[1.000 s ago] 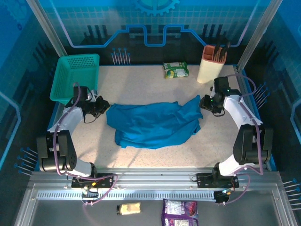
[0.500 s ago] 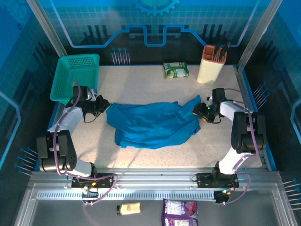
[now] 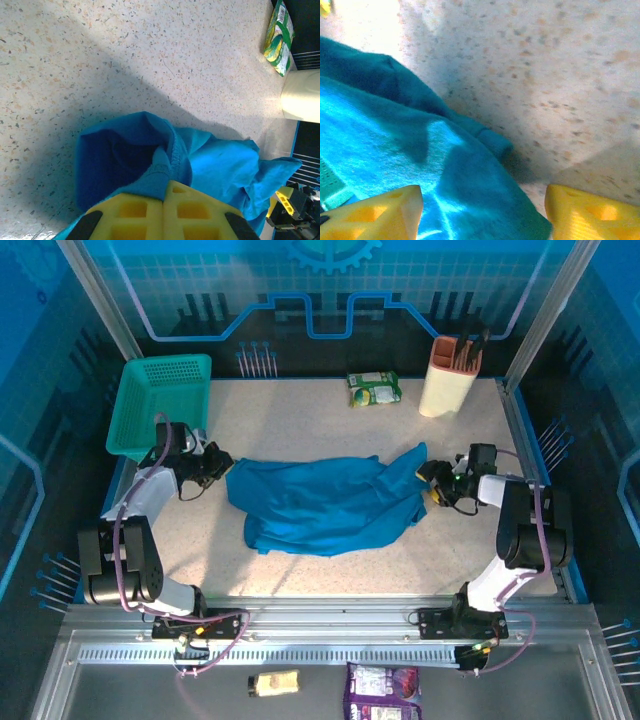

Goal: Fold the inside-out t-shirt

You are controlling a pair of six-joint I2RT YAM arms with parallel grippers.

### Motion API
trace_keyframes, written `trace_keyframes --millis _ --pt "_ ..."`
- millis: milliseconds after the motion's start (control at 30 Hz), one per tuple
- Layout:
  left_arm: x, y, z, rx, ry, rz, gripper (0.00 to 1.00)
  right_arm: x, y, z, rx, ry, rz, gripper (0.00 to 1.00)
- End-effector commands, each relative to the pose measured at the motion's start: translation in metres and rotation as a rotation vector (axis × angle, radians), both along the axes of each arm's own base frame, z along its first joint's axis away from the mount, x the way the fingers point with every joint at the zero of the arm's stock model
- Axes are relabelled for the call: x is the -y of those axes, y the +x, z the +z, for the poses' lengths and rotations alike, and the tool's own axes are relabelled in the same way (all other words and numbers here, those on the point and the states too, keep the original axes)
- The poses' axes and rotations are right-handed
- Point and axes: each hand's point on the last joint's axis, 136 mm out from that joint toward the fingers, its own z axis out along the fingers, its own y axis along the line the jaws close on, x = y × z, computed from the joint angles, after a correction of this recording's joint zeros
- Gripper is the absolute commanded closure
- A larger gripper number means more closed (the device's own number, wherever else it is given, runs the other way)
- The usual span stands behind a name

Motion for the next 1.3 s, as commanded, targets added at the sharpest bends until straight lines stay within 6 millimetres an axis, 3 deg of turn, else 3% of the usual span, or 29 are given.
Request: trace_keyframes --millis 0,200,367,567,633,733,800,900,1000,1200,1267 --pt "-0.002 0.005 0.005 0.003 0.014 0.010 1.00 -0.010 0.008 0.019 0.072 0.054 0.009 0.36" --pt "-0.004 0.006 0.008 0.005 0.021 0.015 1.00 -0.011 0.005 0.042 0.100 0.056 0.025 0.51" --pt "-0.004 0.010 0.011 0.015 0.014 0.022 1.00 -0.008 0.005 0.042 0.088 0.029 0.040 0.69" --pt "-0.004 0.010 0.013 0.017 0.014 0.024 1.00 -0.009 0.009 0.032 0.054 0.023 0.070 0.75" --pt "-0.004 0.009 0.013 0.015 0.016 0.026 1.00 -0.007 0.010 0.029 0.044 0.014 0.073 0.83" --pt "-0.004 0.009 0.016 0.022 0.013 0.027 1.00 -0.005 0.013 0.035 0.058 -0.001 0.068 0.99" --pt "-0.003 0.010 0.024 0.051 0.005 0.031 1.00 -0.003 0.014 0.043 0.072 -0.015 0.063 1.00" --pt "-0.004 0.019 0.053 0.131 0.005 0.036 1.00 0.003 0.031 0.086 0.164 -0.050 0.057 1.00" --pt "-0.008 0.033 0.097 0.229 0.010 0.046 1.00 0.013 0.048 0.143 0.265 -0.096 0.048 1.00" --pt "-0.025 0.058 0.215 0.470 0.009 0.078 1.00 0.045 0.075 0.291 0.521 -0.183 -0.017 1.00" --pt "-0.030 0.063 0.263 0.566 0.009 0.084 1.00 0.057 0.081 0.347 0.615 -0.201 -0.051 1.00"
